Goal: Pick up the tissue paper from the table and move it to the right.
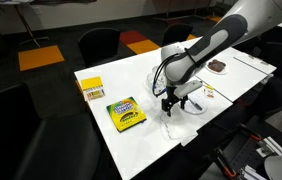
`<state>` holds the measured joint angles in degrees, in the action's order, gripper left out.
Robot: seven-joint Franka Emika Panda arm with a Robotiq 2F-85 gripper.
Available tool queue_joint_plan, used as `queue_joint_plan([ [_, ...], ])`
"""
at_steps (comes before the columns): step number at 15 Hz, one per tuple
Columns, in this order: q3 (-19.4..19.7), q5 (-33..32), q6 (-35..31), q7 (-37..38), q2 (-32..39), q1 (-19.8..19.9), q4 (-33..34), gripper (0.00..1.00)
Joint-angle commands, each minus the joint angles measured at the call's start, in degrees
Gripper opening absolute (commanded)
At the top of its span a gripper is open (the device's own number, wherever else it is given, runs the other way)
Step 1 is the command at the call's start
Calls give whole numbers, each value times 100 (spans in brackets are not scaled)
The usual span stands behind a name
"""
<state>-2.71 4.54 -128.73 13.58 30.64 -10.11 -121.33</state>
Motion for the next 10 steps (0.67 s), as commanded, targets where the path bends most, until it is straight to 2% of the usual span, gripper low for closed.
queue_joint_plan([
  [1,80,-295,-15,109,224,-79,202,100],
  [5,103,-676,-176,128,450,-152,457,100],
  [10,102,-755,-242,142,684,-169,671,100],
])
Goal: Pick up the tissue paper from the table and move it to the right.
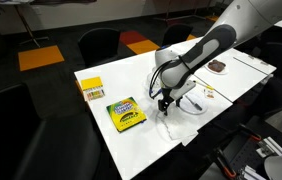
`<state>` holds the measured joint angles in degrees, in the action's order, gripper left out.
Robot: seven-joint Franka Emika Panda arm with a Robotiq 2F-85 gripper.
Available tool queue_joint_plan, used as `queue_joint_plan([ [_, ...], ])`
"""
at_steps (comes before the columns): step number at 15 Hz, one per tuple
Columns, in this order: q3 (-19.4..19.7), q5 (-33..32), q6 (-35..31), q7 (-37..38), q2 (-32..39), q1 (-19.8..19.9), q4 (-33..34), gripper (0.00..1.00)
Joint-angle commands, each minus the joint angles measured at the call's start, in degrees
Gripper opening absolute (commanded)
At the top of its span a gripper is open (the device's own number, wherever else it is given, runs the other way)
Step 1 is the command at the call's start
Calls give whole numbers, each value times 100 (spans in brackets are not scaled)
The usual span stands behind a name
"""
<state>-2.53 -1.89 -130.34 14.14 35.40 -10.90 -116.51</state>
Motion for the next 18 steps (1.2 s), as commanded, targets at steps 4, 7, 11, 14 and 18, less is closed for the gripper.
queue_joint_plan([
  [4,119,-131,-106,127,321,-119,256,66],
  [7,142,-125,-138,161,337,-131,269,45],
  [11,153,-144,-163,234,229,-185,252,17],
  [14,178,-151,-192,311,171,-216,225,0],
  [18,188,-135,-227,374,-178,-215,21,0],
])
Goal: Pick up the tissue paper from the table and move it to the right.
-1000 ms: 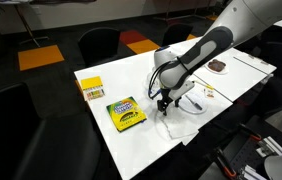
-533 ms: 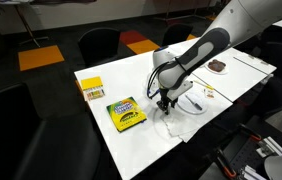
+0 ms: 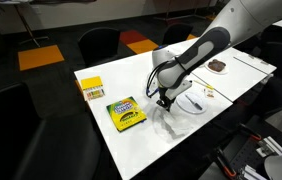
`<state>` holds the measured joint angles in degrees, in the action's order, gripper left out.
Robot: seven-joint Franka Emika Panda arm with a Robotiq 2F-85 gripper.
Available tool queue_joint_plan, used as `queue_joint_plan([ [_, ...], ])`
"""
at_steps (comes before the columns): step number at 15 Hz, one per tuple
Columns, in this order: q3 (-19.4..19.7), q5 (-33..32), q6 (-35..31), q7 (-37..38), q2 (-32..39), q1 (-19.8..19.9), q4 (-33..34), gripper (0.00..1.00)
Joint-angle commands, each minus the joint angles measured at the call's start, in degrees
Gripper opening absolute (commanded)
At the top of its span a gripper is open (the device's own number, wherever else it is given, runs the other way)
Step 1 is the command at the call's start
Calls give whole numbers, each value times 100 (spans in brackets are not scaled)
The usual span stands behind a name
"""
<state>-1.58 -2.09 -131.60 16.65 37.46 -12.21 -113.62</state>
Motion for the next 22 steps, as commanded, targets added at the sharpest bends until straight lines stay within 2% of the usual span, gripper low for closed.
queue_joint_plan([
  [1,105,-135,-101,153,-570,-93,-366,0],
  [5,250,-479,-38,483,-1420,-187,-760,0],
  [8,348,-825,82,766,-2026,-98,-1011,0],
  [14,544,-714,44,384,-3176,638,-1730,0],
  [22,1058,-745,-15,-139,-4329,1725,-2964,0],
])
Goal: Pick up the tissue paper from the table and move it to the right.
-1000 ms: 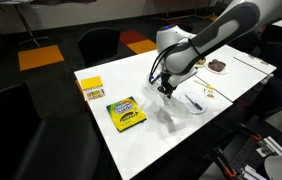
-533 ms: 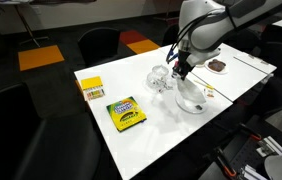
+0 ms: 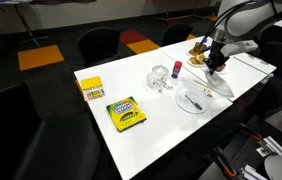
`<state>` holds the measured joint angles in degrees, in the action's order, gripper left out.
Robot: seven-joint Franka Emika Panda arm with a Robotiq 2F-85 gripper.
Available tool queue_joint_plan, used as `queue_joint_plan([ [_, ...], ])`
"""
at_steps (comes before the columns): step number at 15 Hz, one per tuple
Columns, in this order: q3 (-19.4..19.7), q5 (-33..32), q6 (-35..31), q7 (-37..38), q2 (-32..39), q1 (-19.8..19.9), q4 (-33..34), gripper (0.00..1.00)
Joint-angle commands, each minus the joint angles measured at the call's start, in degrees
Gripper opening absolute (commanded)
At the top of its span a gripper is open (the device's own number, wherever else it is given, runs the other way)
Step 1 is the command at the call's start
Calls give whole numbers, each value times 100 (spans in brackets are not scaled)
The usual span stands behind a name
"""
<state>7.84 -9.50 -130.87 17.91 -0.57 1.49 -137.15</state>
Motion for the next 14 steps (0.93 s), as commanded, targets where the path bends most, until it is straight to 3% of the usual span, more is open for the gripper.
queue_joint_plan([
  [1,201,-38,-87,-337,-659,492,-769,0],
  [5,583,-103,-59,-797,-926,1056,-1059,0],
  [8,717,-614,-380,-827,-726,1379,-927,0],
  [14,695,-1317,-1132,-538,323,1445,-383,0],
])
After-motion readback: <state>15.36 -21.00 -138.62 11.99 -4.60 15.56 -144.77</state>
